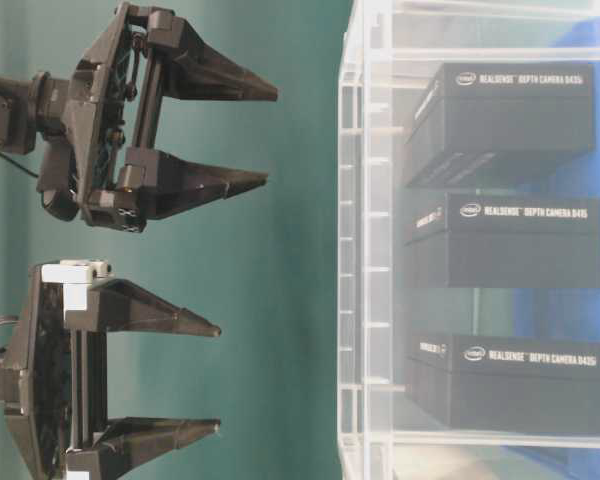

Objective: Take the box out of the case with both arms.
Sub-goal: 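Lower both open grippers around the left and right black boxes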

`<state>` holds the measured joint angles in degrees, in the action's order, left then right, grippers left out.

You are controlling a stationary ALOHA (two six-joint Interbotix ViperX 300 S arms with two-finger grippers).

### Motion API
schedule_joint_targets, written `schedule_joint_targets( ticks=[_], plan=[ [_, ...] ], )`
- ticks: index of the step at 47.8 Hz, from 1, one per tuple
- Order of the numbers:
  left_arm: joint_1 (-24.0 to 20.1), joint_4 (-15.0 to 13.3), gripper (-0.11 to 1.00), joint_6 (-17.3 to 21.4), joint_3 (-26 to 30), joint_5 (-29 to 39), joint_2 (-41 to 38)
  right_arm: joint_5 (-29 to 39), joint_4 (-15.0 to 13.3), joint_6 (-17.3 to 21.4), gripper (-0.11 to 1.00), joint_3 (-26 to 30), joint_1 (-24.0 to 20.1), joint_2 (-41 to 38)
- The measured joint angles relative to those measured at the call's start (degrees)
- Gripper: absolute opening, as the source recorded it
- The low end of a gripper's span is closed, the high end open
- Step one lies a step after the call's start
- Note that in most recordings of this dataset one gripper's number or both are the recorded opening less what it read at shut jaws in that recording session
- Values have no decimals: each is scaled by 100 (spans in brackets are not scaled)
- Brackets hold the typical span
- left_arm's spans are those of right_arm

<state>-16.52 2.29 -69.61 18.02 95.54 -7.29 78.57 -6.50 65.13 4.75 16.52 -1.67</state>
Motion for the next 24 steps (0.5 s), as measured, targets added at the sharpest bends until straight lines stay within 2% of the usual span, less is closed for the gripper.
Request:
schedule_joint_targets(
  ticks=[14,24],
  plan=[
    [0,9,86,-18,-123,-105,0,0,9,0,94,0,0,-79],
    [9,88,85,-35,-413,-281,0,-9,9,0,94,-79,0,-97]
  ],
)
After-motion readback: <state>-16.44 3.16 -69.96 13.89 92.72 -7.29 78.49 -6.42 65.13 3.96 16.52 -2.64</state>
